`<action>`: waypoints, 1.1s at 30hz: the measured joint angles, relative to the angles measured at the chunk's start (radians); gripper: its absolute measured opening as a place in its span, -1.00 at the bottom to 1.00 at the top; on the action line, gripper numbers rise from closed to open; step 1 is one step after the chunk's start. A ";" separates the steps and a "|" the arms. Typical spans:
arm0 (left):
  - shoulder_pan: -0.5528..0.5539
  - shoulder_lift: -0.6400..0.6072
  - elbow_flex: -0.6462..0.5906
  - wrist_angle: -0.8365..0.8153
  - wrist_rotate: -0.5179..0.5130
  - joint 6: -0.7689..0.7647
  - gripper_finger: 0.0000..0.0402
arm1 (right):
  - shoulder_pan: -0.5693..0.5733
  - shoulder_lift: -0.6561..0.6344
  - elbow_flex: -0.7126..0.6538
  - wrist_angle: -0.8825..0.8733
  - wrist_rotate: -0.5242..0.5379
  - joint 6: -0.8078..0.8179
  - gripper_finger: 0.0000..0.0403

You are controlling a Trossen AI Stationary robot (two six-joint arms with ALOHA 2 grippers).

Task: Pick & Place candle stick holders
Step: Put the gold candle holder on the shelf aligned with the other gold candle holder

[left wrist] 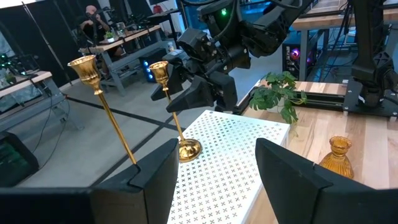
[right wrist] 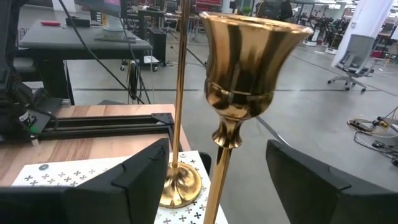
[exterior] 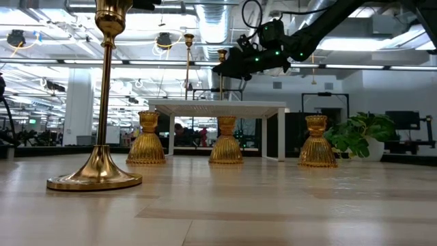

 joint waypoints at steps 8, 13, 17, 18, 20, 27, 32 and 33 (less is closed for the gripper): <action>0.000 0.000 0.000 0.000 0.000 0.000 0.06 | -0.018 -0.062 0.000 -0.073 -0.018 -0.046 0.29; 0.000 0.000 0.000 0.000 0.000 0.000 0.06 | -0.040 -0.090 0.000 -0.180 -0.020 -0.052 0.29; 0.000 0.000 0.000 0.000 0.000 0.000 0.06 | -0.050 -0.111 0.000 -0.259 -0.021 -0.057 0.29; 0.000 0.000 0.000 0.000 0.000 0.000 0.06 | -0.050 -0.125 0.000 -0.304 -0.021 -0.077 0.29; 0.000 0.000 0.000 0.000 0.000 0.000 0.06 | -0.057 -0.161 0.000 -0.410 -0.021 -0.135 0.29; 0.000 0.000 0.000 0.000 0.000 -0.003 0.06 | -0.150 -0.359 0.000 -0.825 -0.021 -0.172 0.29; 0.000 0.000 0.000 0.000 0.000 -0.004 0.06 | -0.195 -0.517 0.000 -1.091 -0.022 -0.173 0.29; 0.000 0.000 0.000 0.000 0.007 -0.006 0.06 | -0.198 -0.546 0.000 -1.138 -0.022 -0.173 0.28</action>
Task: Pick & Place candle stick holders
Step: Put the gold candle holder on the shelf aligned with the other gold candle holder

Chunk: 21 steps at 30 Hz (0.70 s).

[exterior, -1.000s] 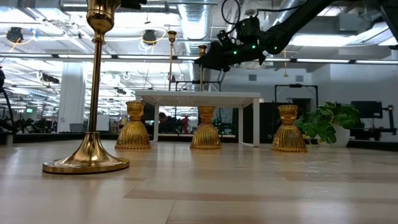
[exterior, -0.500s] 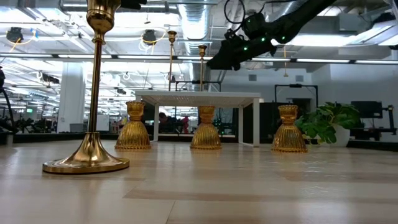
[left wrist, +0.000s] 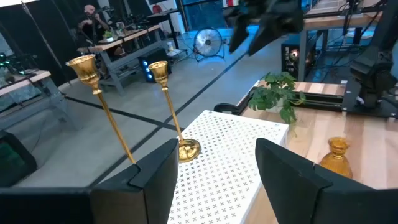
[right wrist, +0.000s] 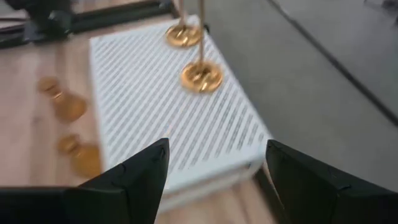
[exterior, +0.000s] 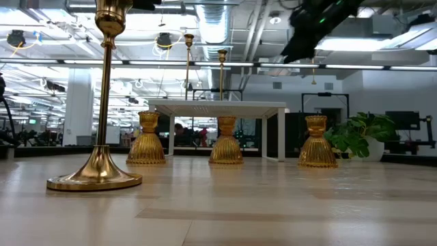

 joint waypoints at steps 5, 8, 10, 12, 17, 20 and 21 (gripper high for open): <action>0.000 0.000 0.000 0.000 0.035 -0.036 0.06 | 0.029 -0.145 0.000 -0.173 -0.022 0.021 0.19; 0.000 0.000 0.000 0.000 0.044 -0.050 0.06 | 0.081 -0.223 0.000 -0.233 -0.057 0.069 0.13; 0.000 0.000 0.000 0.000 0.045 -0.050 0.06 | 0.124 -0.279 -0.001 -0.253 -0.078 0.116 0.09; 0.000 0.000 0.000 0.000 0.045 -0.056 0.06 | 0.175 -0.331 -0.001 -0.257 -0.085 0.179 0.05; -0.002 0.001 0.000 0.000 0.061 -0.058 0.06 | 0.326 -0.442 -0.024 -0.260 -0.091 0.348 -0.03; -0.003 0.001 0.000 0.000 0.061 -0.058 0.06 | 0.414 -0.503 -0.068 -0.262 -0.074 0.471 -0.06; -0.003 0.001 0.000 0.000 0.061 -0.058 0.06 | 0.444 -0.522 -0.085 -0.262 -0.067 0.508 -0.07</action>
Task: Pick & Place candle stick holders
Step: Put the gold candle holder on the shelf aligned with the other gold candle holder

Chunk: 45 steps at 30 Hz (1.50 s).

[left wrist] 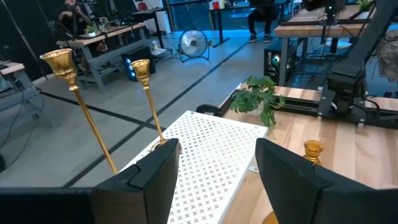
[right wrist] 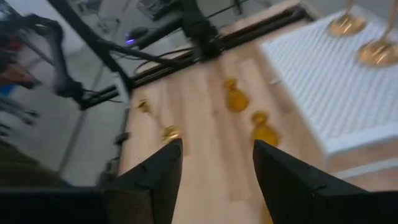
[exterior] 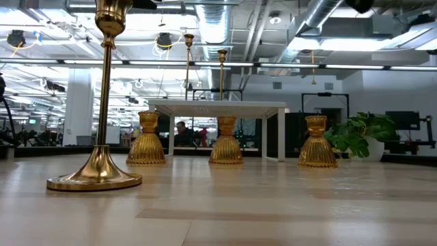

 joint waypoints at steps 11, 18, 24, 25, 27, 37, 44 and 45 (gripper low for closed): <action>0.000 0.000 0.000 0.000 0.000 0.000 0.06 | 0.310 -0.136 -0.275 0.338 0.111 0.313 -0.18; 0.000 0.000 0.000 0.000 0.000 0.000 0.06 | 0.456 -0.106 -0.347 0.612 0.207 0.335 -0.19; 0.000 0.000 0.000 0.000 0.011 -0.023 0.06 | 0.522 -0.046 -0.348 0.637 0.274 0.299 -0.20; 0.000 0.000 0.000 0.000 0.011 -0.023 0.06 | 0.528 -0.036 -0.348 0.637 0.283 0.297 -0.20; 0.000 0.000 0.000 0.000 0.011 -0.023 0.06 | 0.534 -0.013 -0.348 0.637 0.284 0.297 -0.21; 0.000 0.000 0.000 0.000 0.013 -0.022 0.06 | 0.542 0.099 -0.348 0.647 0.281 0.353 -0.21; 0.000 0.000 0.000 0.000 0.065 -0.022 0.06 | 0.589 0.210 -0.348 0.778 0.280 0.333 -0.22; 0.000 0.000 0.000 0.000 0.069 -0.022 0.06 | 0.594 0.226 -0.347 0.800 0.280 0.327 -0.23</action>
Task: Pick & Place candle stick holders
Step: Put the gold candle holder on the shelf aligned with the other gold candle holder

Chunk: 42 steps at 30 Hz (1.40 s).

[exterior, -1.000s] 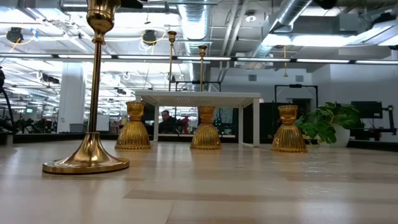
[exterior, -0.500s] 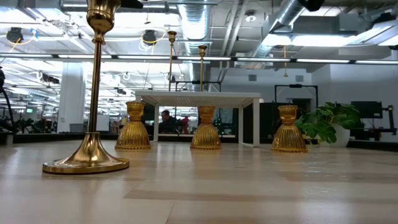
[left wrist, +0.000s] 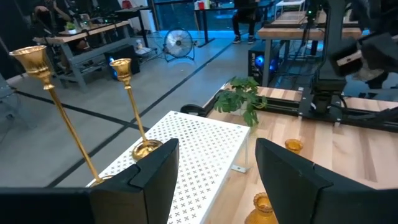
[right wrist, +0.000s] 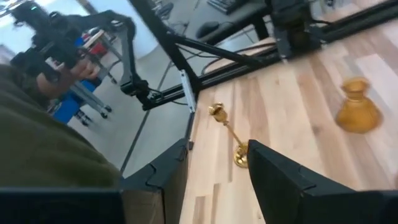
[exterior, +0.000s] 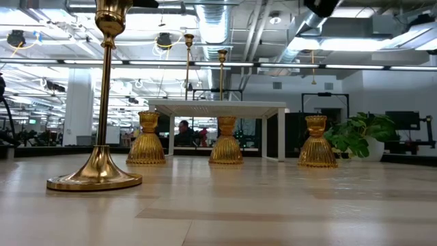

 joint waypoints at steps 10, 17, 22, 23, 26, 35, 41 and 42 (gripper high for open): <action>0.000 0.000 0.000 0.000 0.079 -0.005 0.06 | 0.055 0.099 0.049 0.111 0.003 -0.003 -0.33; 0.000 -0.001 0.000 0.000 0.114 -0.022 0.06 | 0.073 0.161 0.140 0.106 0.012 -0.045 -0.39; 0.000 -0.001 0.000 0.000 0.157 -0.022 0.06 | 0.112 0.220 0.191 0.059 0.075 -0.093 -0.42; 0.000 -0.001 0.000 0.000 0.163 -0.022 0.06 | 0.119 0.233 0.197 0.046 0.086 -0.099 -0.42; 0.000 -0.001 0.000 0.000 0.183 -0.022 0.06 | 0.130 0.269 0.203 0.049 0.113 -0.100 -0.44; 0.000 -0.001 0.000 0.000 0.209 -0.019 0.06 | 0.189 0.356 0.203 0.029 0.148 -0.026 -0.52; 0.000 -0.001 0.000 0.000 0.202 -0.019 0.06 | 0.257 0.426 0.203 0.037 0.257 -0.121 -0.58; 0.000 -0.001 0.000 0.000 0.198 -0.019 0.06 | 0.261 0.441 0.203 0.046 0.258 -0.131 -0.59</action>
